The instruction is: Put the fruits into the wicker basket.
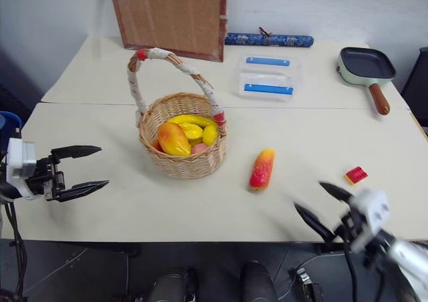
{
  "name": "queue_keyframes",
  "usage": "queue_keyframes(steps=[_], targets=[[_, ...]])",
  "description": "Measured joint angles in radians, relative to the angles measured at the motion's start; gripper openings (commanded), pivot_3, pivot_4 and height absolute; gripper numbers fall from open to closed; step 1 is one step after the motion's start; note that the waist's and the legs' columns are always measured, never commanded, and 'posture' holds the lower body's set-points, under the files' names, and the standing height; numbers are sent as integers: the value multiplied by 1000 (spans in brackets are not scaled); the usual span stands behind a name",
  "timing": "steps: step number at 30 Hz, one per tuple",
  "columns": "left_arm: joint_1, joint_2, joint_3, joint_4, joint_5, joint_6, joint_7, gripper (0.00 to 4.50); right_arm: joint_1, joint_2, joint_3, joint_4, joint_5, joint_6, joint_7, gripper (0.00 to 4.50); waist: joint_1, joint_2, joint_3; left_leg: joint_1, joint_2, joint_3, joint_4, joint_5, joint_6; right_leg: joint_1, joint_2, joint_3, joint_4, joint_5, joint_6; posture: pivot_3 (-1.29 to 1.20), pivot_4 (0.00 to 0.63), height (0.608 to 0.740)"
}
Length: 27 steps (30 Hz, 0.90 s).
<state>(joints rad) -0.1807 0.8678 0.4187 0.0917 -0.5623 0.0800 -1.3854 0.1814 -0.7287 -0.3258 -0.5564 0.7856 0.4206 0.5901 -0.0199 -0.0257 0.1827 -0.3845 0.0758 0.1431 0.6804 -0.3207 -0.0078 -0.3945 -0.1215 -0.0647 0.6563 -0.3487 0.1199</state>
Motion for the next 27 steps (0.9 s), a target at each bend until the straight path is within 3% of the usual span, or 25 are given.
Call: queue_keyframes(steps=[3, 8, 16, 19, 24, 27], targets=[[35, 9, -10, -91, -53, 83, -5, 4428, -249, -33, 105, 13, 36, 254, -156, 4500, -6, 0, 0, -1, 0, 0, 0, -1, -1, -1, 2, 0, 0, 0, 0, 0, 150, 740], [75, 3, -25, -213, -81, 143, 38, 4428, -560, 106, 235, 175, -11, 563, -427, 4500, -7, 0, 0, -5, -2, 1, 1, -2, -1, -5, 4, 0, 0, 0, 0, 0, 150, 740], [139, -19, 12, -312, -103, 159, 110, 4428, -603, 254, 257, 204, -5, 818, -514, 4500, -8, 0, 0, -7, -2, 2, 0, -2, 0, -7, 4, 1, 2, 0, 0, 0, 150, 740], [156, -20, 16, -325, -104, 159, 118, 4500, -614, 263, 221, 206, 1, 885, -514, 3887, -7, -2, -1, -6, -2, 2, 1, -3, 0, -6, 4, 1, 0, 0, 0, 0, 150, 740], [162, -20, 36, -352, -112, 162, 135, 4500, -614, 226, 205, 202, 24, 945, -426, 2277, -8, -3, -2, -6, -2, 2, 0, -3, 0, -6, 5, 2, -1, 0, 0, 0, 150, 740], [169, -21, 40, -356, -118, 172, 150, 4500, -596, 131, 247, 167, 32, 876, -250, 2086, -8, 0, 0, -7, -2, 3, 0, -3, 0, -7, 5, 2, -3, 0, 0, 0, 150, 740]])
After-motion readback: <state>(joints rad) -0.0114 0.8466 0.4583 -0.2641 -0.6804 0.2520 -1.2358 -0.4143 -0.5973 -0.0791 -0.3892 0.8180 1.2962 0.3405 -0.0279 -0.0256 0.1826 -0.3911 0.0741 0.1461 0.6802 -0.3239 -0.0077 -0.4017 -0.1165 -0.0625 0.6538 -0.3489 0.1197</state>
